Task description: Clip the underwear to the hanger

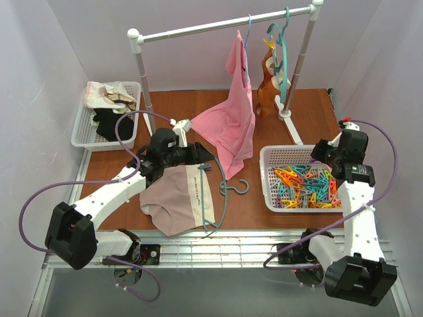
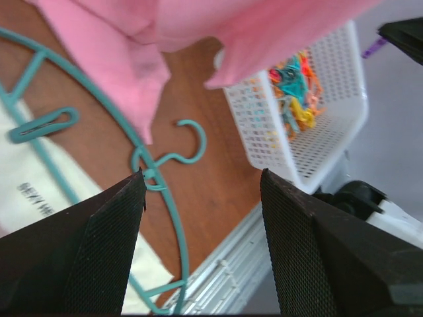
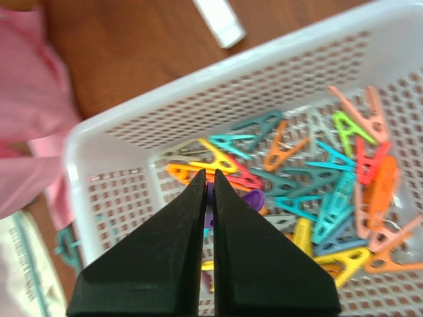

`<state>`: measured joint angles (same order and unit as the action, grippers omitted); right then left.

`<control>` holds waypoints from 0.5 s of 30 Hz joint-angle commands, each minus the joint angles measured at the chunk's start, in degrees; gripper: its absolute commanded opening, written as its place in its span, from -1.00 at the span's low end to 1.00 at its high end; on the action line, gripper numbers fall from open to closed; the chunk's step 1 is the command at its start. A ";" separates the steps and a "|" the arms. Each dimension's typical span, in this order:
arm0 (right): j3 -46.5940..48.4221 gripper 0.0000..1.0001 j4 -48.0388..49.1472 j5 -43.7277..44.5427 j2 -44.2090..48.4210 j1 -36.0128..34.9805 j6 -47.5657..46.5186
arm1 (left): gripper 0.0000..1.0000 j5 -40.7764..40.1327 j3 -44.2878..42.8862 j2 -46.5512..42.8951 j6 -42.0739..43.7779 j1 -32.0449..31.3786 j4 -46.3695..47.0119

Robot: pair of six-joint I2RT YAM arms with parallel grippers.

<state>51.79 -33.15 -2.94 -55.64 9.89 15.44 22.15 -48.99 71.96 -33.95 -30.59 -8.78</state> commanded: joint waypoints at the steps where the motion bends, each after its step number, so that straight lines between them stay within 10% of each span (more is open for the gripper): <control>1: 2.53 -0.95 2.73 -10.14 2.72 -1.45 2.39 | 0.25 3.95 -3.82 -0.60 -3.13 -3.50 0.95; 15: 0.60 -0.95 17.75 -23.25 9.67 -9.71 18.91 | 0.23 8.26 -12.97 4.32 -15.26 -16.52 13.60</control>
<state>52.40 -23.00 -21.61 -47.68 1.08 27.94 28.91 -58.96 76.42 -46.19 -45.95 1.45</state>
